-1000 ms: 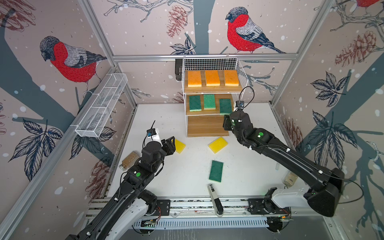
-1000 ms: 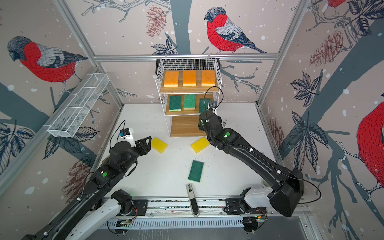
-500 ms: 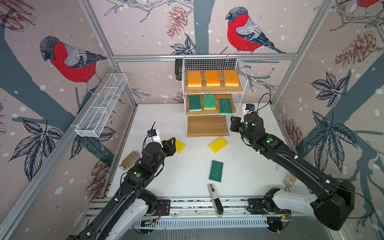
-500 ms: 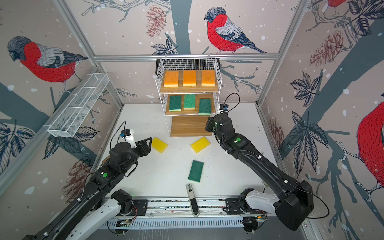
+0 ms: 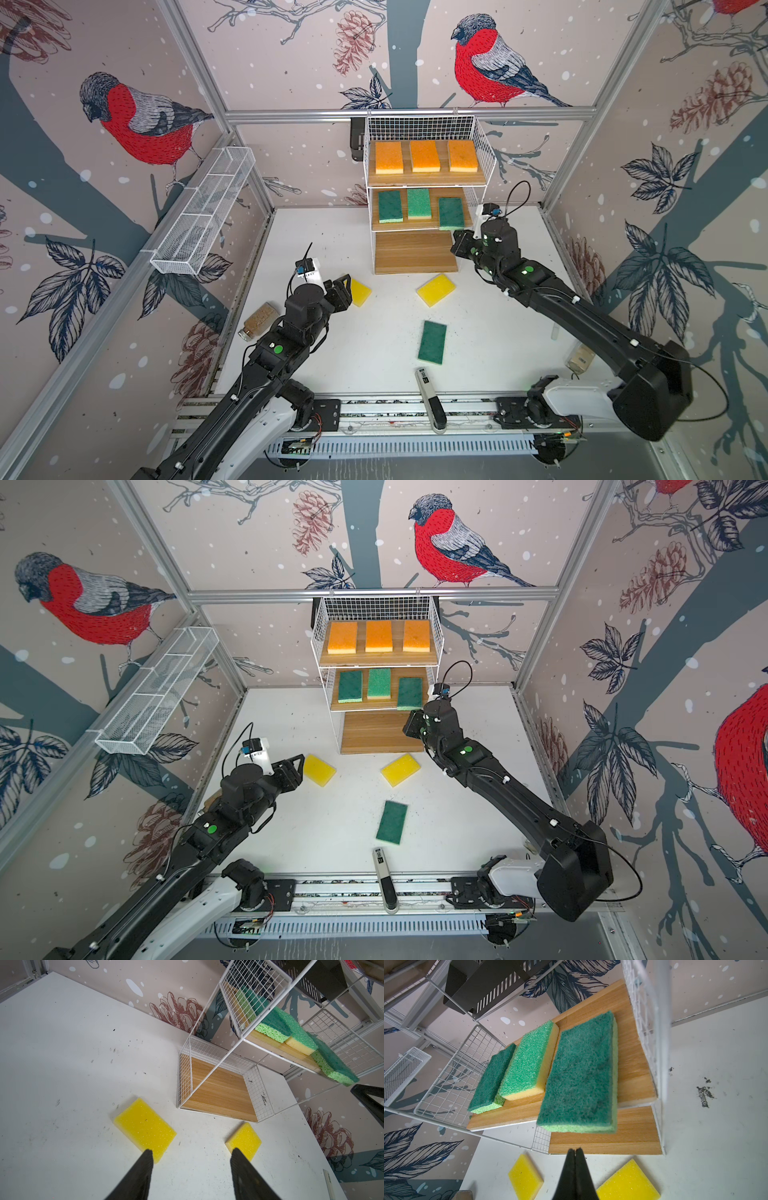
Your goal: Place and organize the cleaning sponges onto the shelf
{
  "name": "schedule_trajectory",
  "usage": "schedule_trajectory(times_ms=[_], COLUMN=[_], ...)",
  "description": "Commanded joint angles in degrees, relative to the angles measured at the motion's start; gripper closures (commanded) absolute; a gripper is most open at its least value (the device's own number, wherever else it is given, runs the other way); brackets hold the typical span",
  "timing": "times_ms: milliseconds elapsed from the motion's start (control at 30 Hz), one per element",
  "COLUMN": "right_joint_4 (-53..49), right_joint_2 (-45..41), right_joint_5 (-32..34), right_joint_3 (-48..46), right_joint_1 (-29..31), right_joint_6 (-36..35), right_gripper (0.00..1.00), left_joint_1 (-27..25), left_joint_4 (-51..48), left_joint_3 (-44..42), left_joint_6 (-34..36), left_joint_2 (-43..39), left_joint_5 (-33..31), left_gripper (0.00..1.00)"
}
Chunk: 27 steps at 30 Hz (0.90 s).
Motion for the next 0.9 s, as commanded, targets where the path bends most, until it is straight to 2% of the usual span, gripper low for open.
schedule_trajectory(times_ms=[0, 867], right_joint_4=[2.94, 6.3], right_joint_2=[0.55, 2.54], right_joint_5=[0.67, 5.48], right_joint_3=[0.59, 0.64], right_joint_1=[-0.26, -0.81], right_joint_6=[0.61, 0.04], right_gripper=[0.97, 0.97], left_joint_1=[0.02, 0.04], left_joint_4=[2.53, 2.89], left_joint_3=[-0.05, -0.84], left_joint_6=[0.75, 0.55], left_joint_2=[0.37, 0.24], left_joint_5=[-1.09, -1.61], left_gripper=[0.4, 0.39])
